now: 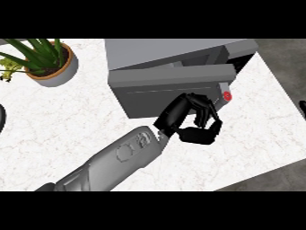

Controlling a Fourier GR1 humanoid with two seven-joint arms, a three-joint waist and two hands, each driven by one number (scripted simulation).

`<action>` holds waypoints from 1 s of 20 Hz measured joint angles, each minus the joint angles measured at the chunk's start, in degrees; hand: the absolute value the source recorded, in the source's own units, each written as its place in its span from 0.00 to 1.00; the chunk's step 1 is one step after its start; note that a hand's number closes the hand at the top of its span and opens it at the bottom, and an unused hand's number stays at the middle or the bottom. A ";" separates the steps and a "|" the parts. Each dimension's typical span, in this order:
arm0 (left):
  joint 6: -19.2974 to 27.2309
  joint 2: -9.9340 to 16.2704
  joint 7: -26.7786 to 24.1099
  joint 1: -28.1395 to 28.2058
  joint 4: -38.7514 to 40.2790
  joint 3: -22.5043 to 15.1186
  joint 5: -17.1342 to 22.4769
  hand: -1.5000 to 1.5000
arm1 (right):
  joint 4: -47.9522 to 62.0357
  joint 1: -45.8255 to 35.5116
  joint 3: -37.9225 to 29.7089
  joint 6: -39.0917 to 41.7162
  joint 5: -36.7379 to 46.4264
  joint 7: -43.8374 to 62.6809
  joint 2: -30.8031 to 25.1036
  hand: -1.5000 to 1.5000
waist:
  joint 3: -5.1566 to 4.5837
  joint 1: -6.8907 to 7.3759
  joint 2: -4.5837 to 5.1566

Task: Pick up the milk, place it into the microwave and close the microwave

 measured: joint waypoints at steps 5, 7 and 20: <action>1.31 0.09 -0.68 -4.73 2.97 1.16 3.41 1.00 | -1.09 -1.35 -0.04 0.60 -2.05 1.74 -0.96 0.00 | 0.10 -2.26 0.64; 2.02 0.48 -0.77 -6.03 4.43 1.52 4.51 1.00 | -1.54 -1.88 -0.05 1.07 -2.88 2.53 -1.63 0.00 | 0.12 -3.09 0.89; 6.71 1.83 -2.33 -8.06 6.51 1.23 9.57 1.00 | -2.70 -5.16 -1.75 2.43 -7.32 6.46 -5.46 0.00 | 0.17 -6.47 1.42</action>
